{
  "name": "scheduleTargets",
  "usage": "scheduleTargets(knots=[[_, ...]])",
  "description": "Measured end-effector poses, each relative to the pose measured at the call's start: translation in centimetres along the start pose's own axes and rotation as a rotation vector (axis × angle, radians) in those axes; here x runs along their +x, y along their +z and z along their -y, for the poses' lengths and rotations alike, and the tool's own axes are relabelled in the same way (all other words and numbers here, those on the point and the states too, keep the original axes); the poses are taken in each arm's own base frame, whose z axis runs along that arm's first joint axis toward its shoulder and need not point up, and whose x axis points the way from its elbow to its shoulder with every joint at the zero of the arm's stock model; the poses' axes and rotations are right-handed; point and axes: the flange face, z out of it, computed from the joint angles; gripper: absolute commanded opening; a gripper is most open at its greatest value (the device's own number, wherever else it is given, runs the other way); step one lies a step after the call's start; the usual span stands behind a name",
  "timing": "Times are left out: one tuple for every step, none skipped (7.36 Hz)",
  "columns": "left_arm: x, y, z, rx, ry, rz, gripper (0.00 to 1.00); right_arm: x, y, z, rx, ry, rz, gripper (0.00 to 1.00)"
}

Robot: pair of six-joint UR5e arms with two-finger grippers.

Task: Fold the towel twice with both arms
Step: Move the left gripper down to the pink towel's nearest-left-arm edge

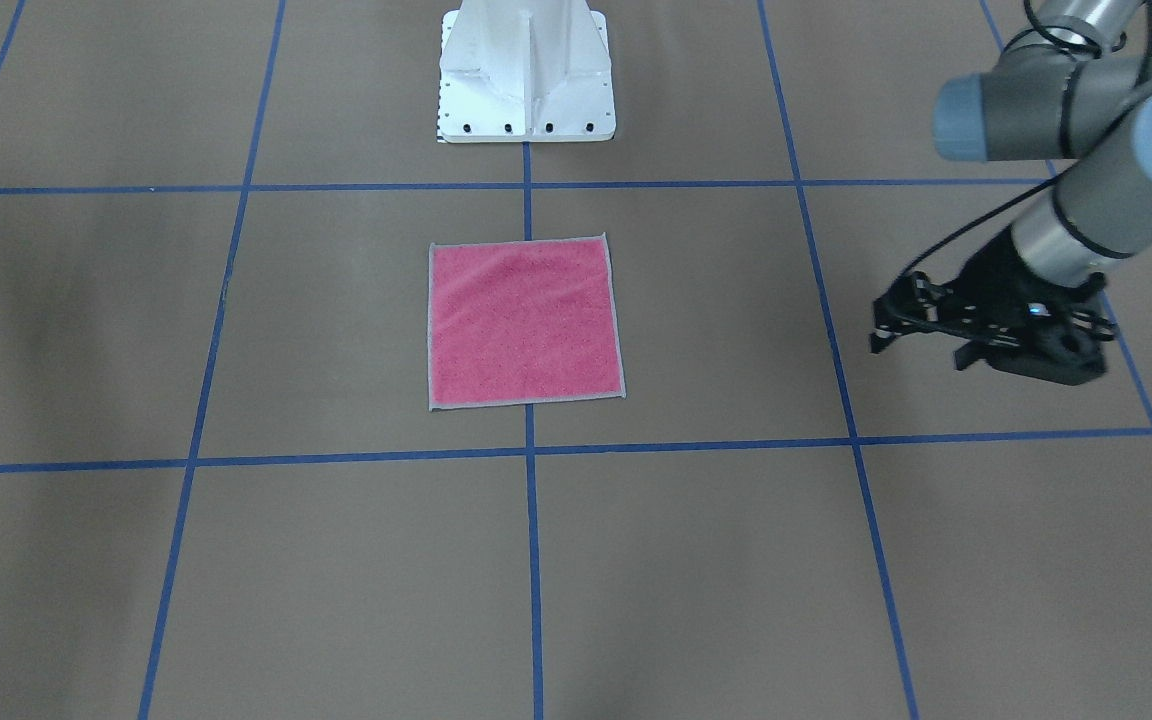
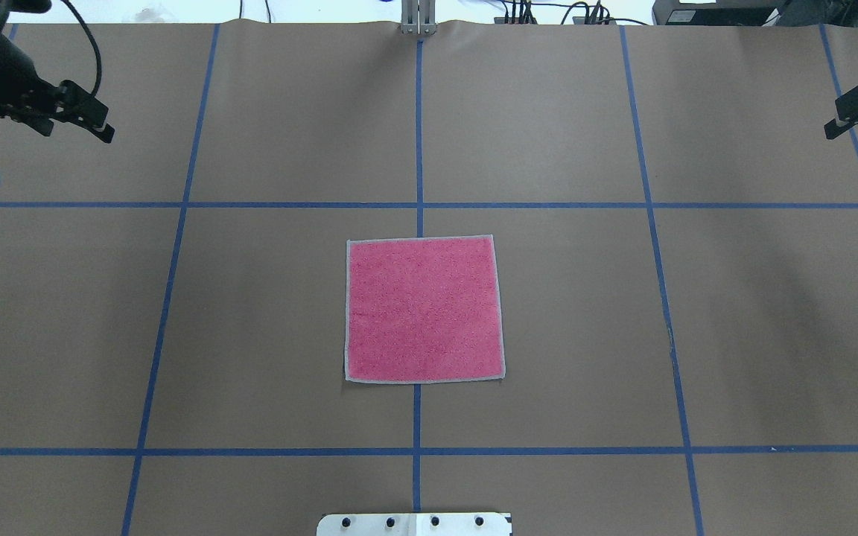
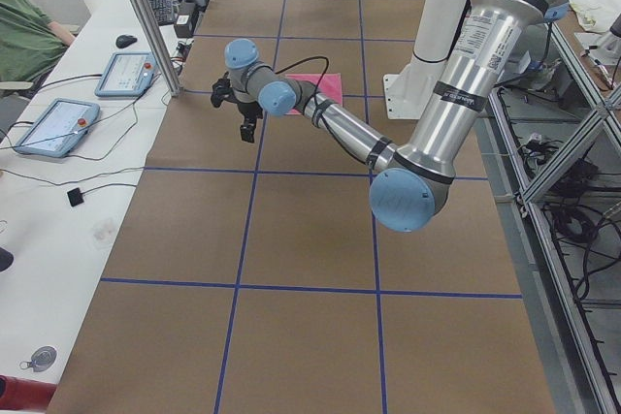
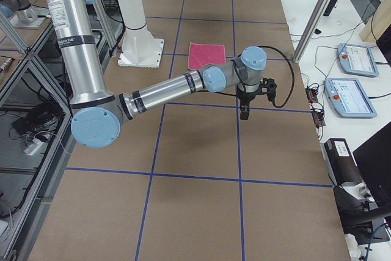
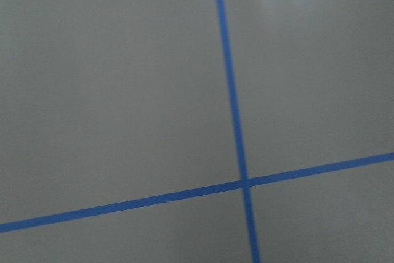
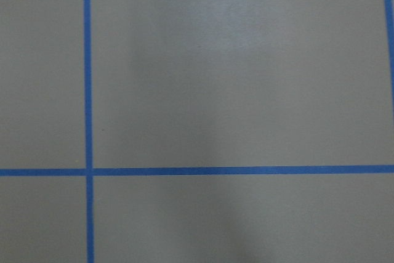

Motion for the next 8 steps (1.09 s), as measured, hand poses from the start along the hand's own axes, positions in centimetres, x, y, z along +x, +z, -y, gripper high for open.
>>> scheduleTargets(knots=[[5.7,2.5,-1.5,-0.003,-0.108,-0.045,0.99,-1.7,0.7,-0.4,0.008,0.038,0.030,1.00],[10.7,4.6,-3.7,0.016,-0.233,-0.076,0.99,-3.8,1.8,-0.9,0.016,0.088,0.065,1.00],[14.7,6.4,-6.6,0.032,-0.333,-0.101,0.99,-6.0,3.2,-1.6,0.020,0.113,0.105,1.00],[17.5,8.0,-9.5,0.032,-0.394,-0.117,0.99,-8.2,4.6,-2.6,0.015,0.121,0.140,1.00],[19.6,9.9,-12.4,0.021,-0.433,-0.118,0.99,-9.9,5.6,-3.3,0.003,0.137,0.164,1.00],[21.6,12.2,-15.4,0.018,-0.454,-0.107,0.99,-11.0,6.3,-3.8,-0.010,0.157,0.175,1.00],[22.7,14.1,-17.8,0.022,-0.463,-0.092,0.99,-11.6,6.7,-4.0,-0.015,0.165,0.178,1.00],[23.2,15.6,-19.8,0.019,-0.471,-0.076,0.99,-11.9,7.0,-4.1,-0.016,0.168,0.176,1.00]])
